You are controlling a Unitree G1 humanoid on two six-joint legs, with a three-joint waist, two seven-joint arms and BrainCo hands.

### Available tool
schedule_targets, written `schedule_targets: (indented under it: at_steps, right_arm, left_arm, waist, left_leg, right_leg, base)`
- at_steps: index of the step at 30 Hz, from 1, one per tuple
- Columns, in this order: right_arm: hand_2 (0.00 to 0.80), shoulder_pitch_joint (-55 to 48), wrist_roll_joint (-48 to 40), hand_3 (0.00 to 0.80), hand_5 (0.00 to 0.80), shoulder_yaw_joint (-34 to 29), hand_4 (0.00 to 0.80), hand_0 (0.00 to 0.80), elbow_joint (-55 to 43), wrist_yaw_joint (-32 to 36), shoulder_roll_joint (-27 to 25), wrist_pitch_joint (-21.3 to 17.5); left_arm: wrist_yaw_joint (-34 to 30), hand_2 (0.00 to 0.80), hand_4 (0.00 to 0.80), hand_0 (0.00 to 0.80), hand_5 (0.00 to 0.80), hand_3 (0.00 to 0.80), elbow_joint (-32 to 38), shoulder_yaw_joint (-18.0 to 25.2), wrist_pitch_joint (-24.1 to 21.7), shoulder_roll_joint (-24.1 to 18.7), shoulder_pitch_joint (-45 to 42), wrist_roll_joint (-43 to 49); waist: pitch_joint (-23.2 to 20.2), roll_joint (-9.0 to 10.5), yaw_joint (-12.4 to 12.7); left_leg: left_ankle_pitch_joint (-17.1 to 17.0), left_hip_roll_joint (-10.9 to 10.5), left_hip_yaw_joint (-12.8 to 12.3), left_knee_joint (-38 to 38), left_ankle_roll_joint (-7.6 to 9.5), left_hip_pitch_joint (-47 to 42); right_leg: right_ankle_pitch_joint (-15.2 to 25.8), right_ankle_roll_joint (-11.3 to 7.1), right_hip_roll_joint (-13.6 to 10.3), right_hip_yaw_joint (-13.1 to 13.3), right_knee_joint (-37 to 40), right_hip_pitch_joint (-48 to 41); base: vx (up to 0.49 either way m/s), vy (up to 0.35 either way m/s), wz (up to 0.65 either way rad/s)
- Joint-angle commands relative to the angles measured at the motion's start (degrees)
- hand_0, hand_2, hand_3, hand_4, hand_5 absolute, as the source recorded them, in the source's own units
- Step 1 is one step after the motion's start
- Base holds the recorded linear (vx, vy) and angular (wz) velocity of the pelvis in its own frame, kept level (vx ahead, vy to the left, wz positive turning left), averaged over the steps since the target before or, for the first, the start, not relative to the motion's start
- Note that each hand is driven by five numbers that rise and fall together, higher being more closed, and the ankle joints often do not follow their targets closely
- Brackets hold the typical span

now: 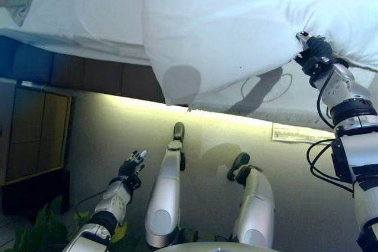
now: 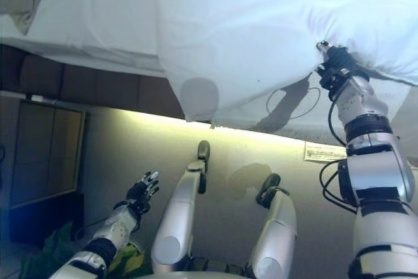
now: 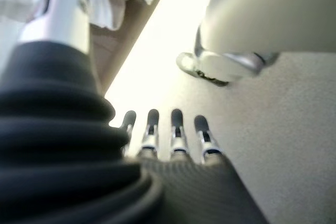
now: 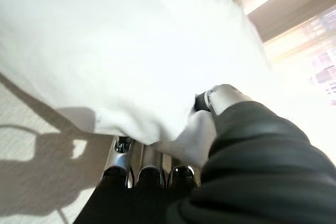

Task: Make the bed neatly

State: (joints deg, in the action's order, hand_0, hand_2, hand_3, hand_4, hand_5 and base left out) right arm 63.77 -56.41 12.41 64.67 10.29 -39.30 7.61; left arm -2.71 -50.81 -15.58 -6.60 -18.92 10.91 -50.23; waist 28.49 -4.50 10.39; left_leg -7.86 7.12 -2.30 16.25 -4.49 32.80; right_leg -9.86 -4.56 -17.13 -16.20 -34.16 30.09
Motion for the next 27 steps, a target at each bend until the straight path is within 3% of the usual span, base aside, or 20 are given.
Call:
schedule_targets:
  at_steps: [1,8,13,17,27]
  right_arm:
    - [0.8,0.9,-1.8,0.8,0.8,-0.9,0.8,0.8,-5.2,3.4,-1.9,-2.9]
    - [0.8,-0.4,-2.2,0.8,0.8,-0.9,0.8,0.8,-5.5,3.5,-0.8,-2.1]
    - [0.8,-2.9,-2.9,0.8,0.8,-0.7,0.8,0.8,-7.0,2.5,2.0,-2.9]
    - [0.8,-2.8,-3.7,0.8,0.8,-0.1,0.8,0.8,-7.5,1.8,4.2,-2.8]
    - [0.8,1.5,-8.1,0.8,0.8,4.1,0.8,0.8,-8.6,-1.9,9.1,-4.1]
  left_arm:
    - [-0.4,0.0,0.0,0.0,0.0,0.0,-1.3,0.1,-0.8,-1.5,-2.0,1.8]
    - [-0.9,0.0,0.0,0.0,0.0,0.0,0.5,1.6,-3.3,-1.8,-1.3,-0.2]
    - [2.3,0.0,0.0,0.0,0.0,0.0,10.9,4.0,-5.6,-4.7,3.9,-7.6]
    - [4.1,0.0,0.0,0.0,0.0,0.0,17.1,4.1,-5.9,-4.0,9.0,-15.2]
    - [-4.9,0.0,0.0,0.0,0.0,0.0,11.8,-1.6,11.1,5.2,16.0,-43.4]
  waist:
    - [-3.7,1.05,1.1]
    - [-6.3,1.6,1.4]
    - [-8.1,3.13,1.4]
    - [-8.4,4.66,1.4]
    - [-7.2,7.57,0.0]
  left_leg:
    - [4.5,3.0,-1.4,-0.7,-2.08,-3.4]
    - [4.0,3.3,-1.9,-4.3,-2.79,-9.5]
    - [3.8,4.1,-1.7,-5.9,-3.25,-13.4]
    - [2.7,4.7,-1.6,-6.5,-3.02,-14.3]
    - [4.0,6.0,-0.8,-6.2,-3.42,-12.9]
  right_leg:
    - [5.5,-2.74,-1.5,-0.3,9.8,-3.5]
    - [6.8,-3.45,-1.0,-1.5,15.8,-11.3]
    - [7.3,-3.58,-0.5,-2.4,18.7,-16.3]
    - [8.6,-2.8,0.4,-3.5,20.6,-18.6]
    - [7.8,-3.35,2.3,-2.5,20.7,-18.2]
  base:
    - [0.076,-0.009,0.0]
    - [0.079,-0.007,0.03]
    - [0.096,-0.053,0.04]
    - [0.024,-0.082,0.04]
    - [0.008,-0.072,-0.03]
